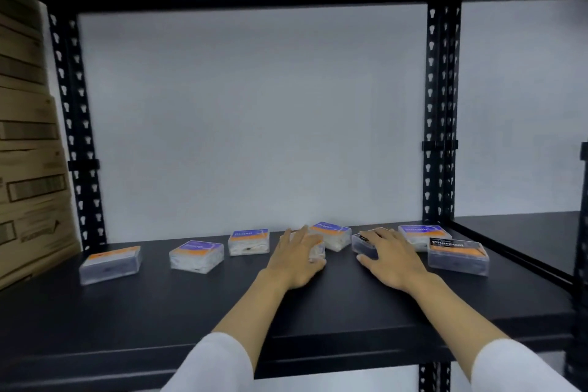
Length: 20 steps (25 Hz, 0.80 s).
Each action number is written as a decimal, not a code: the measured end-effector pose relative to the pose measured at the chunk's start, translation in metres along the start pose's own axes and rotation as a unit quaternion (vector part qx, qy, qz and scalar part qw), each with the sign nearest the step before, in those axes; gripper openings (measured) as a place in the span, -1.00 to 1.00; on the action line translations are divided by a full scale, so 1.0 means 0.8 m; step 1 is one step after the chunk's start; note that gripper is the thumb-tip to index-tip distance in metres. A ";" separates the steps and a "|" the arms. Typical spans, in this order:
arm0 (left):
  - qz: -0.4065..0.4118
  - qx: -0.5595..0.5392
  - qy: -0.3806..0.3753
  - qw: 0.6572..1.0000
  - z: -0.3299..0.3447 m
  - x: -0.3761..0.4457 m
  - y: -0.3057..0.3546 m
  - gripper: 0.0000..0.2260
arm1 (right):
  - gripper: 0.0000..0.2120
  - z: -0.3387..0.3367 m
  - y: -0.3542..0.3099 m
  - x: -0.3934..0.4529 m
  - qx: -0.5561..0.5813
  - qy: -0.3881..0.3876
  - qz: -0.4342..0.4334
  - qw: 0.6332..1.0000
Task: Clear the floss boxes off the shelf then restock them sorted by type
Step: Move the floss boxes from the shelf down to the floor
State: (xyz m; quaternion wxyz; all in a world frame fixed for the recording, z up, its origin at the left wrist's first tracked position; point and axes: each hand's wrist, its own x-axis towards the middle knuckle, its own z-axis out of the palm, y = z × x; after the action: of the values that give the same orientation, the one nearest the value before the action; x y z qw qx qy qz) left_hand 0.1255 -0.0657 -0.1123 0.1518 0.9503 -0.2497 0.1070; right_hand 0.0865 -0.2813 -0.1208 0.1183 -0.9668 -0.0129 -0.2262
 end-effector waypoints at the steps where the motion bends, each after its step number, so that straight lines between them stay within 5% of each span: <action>1: 0.005 -0.009 -0.002 1.000 0.002 0.001 -0.004 -0.52 | -0.50 -0.001 0.001 -0.001 0.011 0.003 -0.004 1.000; 6: 0.023 -0.073 0.008 0.997 -0.012 -0.032 -0.008 -0.61 | -0.54 -0.017 -0.009 -0.030 0.075 -0.008 -0.038 0.996; 11: 0.021 -0.162 0.030 0.986 -0.046 -0.106 -0.009 -0.92 | -0.53 -0.039 -0.038 -0.079 0.087 -0.009 -0.086 0.993; 20: -0.083 -0.186 0.085 0.975 -0.058 -0.151 -0.031 -0.54 | -0.44 -0.055 -0.055 -0.088 0.237 -0.101 -0.067 0.964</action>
State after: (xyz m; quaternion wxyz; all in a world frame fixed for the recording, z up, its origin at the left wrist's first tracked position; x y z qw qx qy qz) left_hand 0.0288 0.0239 -0.1088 0.3552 0.9103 -0.1712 0.1263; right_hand 0.0010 -0.2471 -0.1039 0.3271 -0.9256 -0.1432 -0.1255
